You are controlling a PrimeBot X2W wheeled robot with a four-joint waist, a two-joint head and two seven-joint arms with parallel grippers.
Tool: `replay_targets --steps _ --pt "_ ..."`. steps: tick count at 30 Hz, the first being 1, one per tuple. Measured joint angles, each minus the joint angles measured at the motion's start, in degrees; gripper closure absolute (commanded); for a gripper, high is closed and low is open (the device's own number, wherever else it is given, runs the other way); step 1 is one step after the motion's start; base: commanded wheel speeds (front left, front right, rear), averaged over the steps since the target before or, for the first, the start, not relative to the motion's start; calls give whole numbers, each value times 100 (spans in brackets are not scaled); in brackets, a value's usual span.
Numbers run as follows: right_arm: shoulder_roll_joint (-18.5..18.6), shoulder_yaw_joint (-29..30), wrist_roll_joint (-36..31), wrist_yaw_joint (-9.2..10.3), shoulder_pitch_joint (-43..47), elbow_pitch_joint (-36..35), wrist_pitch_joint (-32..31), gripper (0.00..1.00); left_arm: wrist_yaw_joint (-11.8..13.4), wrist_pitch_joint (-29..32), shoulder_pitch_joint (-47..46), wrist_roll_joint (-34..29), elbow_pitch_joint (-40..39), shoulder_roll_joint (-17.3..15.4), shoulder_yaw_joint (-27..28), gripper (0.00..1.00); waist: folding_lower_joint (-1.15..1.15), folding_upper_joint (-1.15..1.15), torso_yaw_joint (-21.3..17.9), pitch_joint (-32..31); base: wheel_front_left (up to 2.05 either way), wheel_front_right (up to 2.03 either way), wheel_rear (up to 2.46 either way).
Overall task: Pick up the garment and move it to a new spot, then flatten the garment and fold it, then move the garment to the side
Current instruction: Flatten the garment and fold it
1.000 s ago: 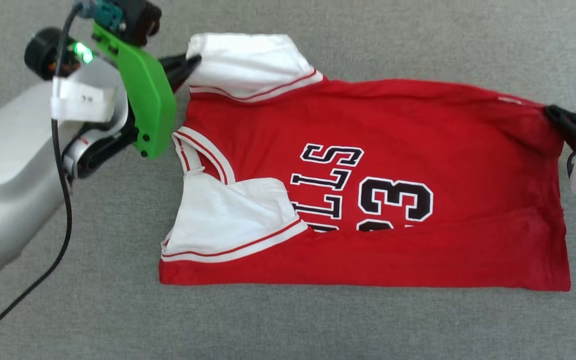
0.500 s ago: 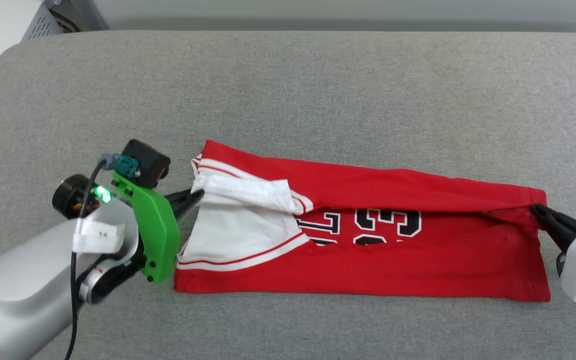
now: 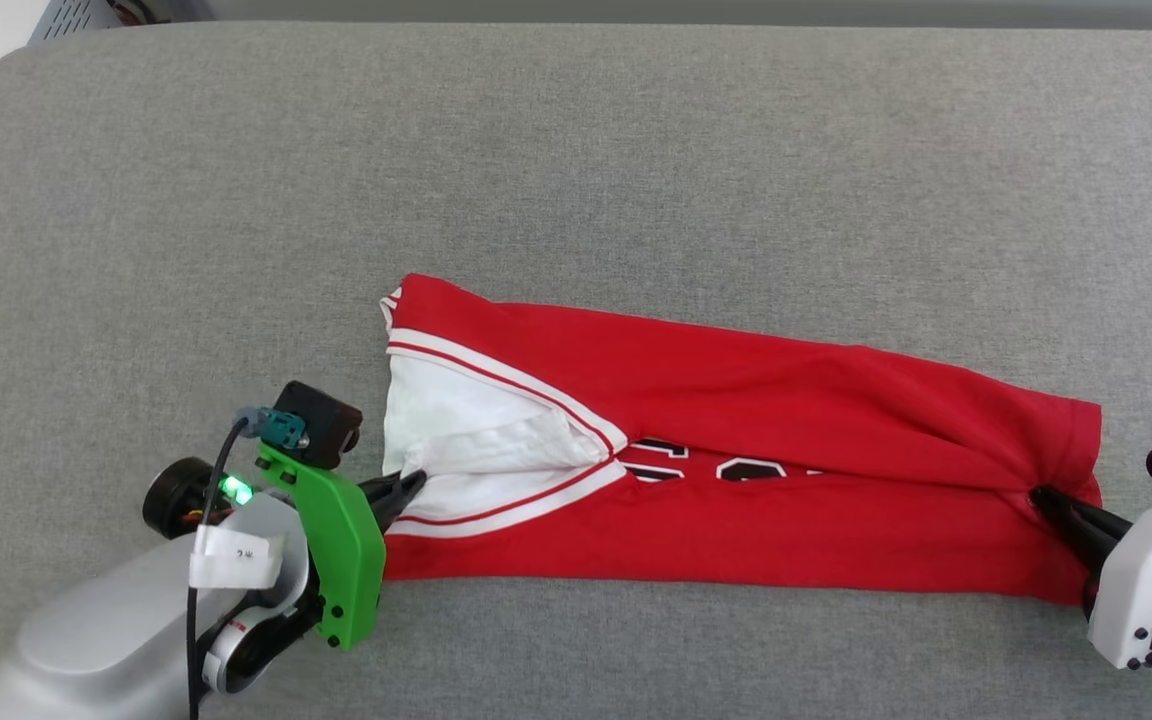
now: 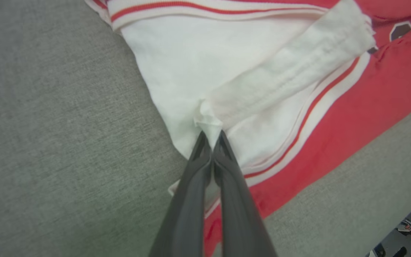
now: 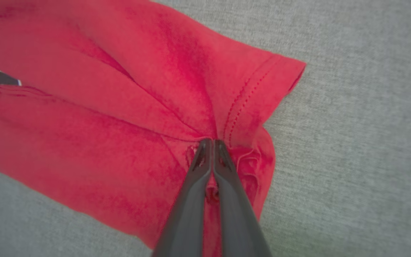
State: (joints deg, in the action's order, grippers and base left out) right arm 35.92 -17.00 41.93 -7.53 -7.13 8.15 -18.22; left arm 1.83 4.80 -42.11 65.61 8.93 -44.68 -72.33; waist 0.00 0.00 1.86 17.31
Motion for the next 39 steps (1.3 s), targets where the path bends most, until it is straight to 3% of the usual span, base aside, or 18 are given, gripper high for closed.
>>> replay_targets --steps 2,3,4,9,16,19,24,30,39 --pt "-36 35 0 0 -5 8 34 100 1 -138 58 10 110 74 20 100 0 0 6 5 0 0 0" --pt "-52 58 1 0 -6 9 38 69 30 -232 81 10 148 86 49 87 0 0 7 -9 0 0 0" --pt "-70 99 4 0 -6 9 60 0 82 -380 114 9 182 93 96 3 0 0 7 -36 0 0 0" --pt "-69 420 245 0 24 -318 140 0 523 -1222 250 -82 238 91 402 0 0 0 -7 -243 0 0 0" --pt "244 1259 840 0 308 -818 -256 0 1478 -1912 509 -459 -12 122 1043 0 0 0 14 -464 0 0 0" --pt "320 1566 1171 0 386 -786 -670 0 1839 -1945 706 -940 -101 299 1612 0 0 0 57 -453 0 0 0" --pt "344 1694 1369 0 400 -561 -1209 0 2165 -1946 1254 -1917 -338 765 2721 0 0 0 125 -360 0 0 0" --pt "131 1408 1247 0 226 -225 -1440 0 2198 -1946 1933 -2942 -511 1374 3773 0 0 0 267 -220 0 0 0" --pt "-11 772 949 3 -193 388 -1532 0 1707 -1947 2549 -4174 -609 2274 4836 0 0 0 516 -22 0 0 0"
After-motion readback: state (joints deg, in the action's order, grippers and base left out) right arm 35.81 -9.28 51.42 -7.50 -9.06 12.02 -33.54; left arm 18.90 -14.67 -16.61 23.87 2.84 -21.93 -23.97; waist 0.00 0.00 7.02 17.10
